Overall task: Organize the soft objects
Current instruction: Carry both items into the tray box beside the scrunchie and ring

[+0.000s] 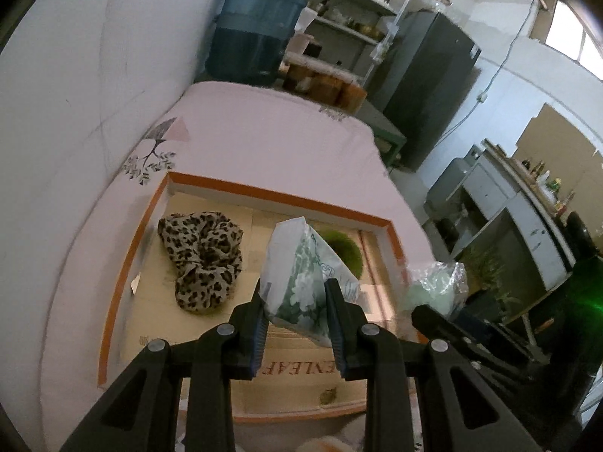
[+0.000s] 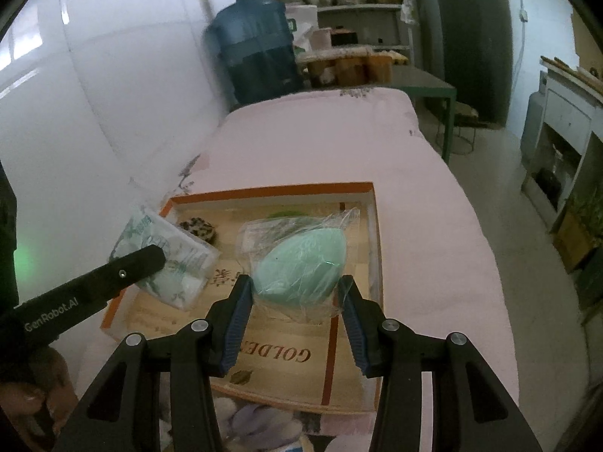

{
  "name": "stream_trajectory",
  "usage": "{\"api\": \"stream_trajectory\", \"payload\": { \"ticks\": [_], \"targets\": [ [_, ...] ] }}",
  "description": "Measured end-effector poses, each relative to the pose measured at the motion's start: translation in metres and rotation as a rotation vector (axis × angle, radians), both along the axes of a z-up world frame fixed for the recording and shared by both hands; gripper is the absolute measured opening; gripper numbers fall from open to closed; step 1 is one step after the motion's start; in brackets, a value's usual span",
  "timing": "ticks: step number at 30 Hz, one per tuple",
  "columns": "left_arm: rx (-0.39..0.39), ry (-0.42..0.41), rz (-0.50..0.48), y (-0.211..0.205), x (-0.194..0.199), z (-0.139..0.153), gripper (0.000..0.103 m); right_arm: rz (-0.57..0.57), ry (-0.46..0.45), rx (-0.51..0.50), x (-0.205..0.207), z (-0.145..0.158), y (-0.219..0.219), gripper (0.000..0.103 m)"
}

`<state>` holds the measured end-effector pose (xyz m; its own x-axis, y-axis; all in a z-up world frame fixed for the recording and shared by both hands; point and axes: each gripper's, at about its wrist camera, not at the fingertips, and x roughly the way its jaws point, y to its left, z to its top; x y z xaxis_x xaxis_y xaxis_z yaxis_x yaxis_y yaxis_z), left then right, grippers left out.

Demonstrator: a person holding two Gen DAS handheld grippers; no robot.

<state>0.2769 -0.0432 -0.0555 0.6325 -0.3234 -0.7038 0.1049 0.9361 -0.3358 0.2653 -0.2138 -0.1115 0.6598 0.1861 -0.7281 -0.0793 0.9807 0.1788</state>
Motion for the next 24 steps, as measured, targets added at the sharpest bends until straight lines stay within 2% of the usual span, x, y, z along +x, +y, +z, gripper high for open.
{"api": "stream_trajectory", "payload": {
  "ticks": [9,24],
  "targets": [
    [0.05,0.079,-0.007,-0.006,0.024,-0.02,0.029,0.007,0.048,-0.003,0.019,-0.02,-0.003,0.048],
    [-0.024,0.221,-0.021,-0.003,0.044,-0.054,0.03,0.028,0.109,0.001,0.029,-0.045,-0.003,0.048]
  ]
}}
